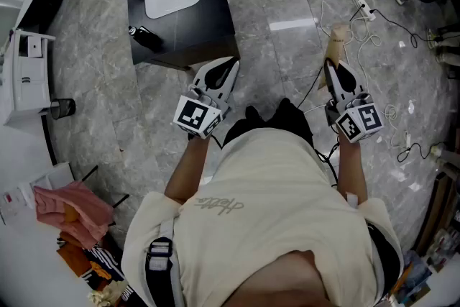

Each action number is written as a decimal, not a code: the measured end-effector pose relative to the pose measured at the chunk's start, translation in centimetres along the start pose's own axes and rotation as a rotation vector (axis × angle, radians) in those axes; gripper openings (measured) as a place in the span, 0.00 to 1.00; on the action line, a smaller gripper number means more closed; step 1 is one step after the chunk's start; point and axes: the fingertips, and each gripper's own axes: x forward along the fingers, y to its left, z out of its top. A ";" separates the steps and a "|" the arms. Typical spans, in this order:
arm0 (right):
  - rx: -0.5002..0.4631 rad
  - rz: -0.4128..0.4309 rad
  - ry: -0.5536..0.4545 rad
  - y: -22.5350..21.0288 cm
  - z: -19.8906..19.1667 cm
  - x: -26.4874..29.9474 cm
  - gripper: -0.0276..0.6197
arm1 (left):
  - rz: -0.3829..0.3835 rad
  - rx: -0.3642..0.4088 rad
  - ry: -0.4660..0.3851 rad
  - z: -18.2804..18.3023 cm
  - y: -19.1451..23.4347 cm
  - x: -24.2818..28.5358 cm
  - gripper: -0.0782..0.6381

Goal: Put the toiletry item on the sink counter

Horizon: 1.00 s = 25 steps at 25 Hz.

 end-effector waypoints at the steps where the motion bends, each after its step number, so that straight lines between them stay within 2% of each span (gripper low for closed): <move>1: -0.006 -0.002 -0.004 0.1 0.1 0.0 0.08 | -0.003 -0.003 -0.006 0.1 0.1 0.1 0.11; 7: -0.001 -0.027 -0.019 -0.4 0.6 0.0 0.08 | -0.034 0.004 -0.014 0.8 -0.1 0.7 0.11; 13: -0.001 -0.037 0.017 -2.2 -0.3 0.4 0.08 | -0.036 -0.009 0.028 -0.3 0.5 2.2 0.11; 19: 0.018 -0.010 0.024 -6.1 -0.3 2.4 0.08 | -0.017 -0.012 0.069 -0.2 1.9 6.8 0.11; 25: -0.001 0.009 -0.029 -12.0 2.5 4.2 0.08 | -0.014 0.023 0.088 2.0 2.5 13.8 0.11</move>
